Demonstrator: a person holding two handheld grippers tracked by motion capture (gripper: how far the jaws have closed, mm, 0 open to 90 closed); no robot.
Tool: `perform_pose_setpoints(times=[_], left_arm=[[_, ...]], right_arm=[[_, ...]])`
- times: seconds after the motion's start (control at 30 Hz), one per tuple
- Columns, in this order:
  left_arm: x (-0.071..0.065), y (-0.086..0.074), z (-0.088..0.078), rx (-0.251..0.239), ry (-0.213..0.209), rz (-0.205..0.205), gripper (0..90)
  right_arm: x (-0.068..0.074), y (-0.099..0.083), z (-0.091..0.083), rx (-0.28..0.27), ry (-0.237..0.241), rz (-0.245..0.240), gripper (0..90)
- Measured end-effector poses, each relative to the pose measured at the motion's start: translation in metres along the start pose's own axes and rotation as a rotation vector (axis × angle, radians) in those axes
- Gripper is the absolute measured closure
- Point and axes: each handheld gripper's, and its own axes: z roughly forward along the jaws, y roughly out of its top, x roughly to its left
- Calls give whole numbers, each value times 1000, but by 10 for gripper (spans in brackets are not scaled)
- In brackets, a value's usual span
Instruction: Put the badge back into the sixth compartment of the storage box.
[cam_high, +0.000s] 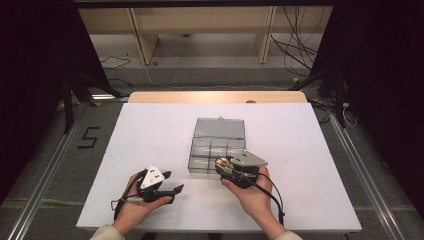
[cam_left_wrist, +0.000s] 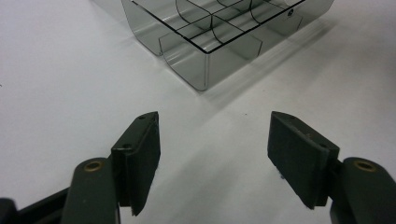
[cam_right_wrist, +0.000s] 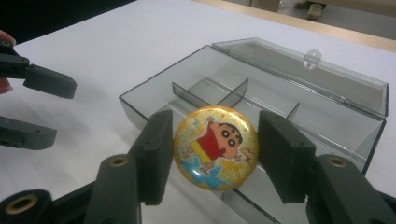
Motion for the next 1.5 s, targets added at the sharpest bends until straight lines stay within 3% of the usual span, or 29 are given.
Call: perform_pose_setpoints(times=[1.5], left_arm=[[0,0,-1,-2,2,3,345]], right_arm=[[-17,1,-1,-4,-35,28,476]])
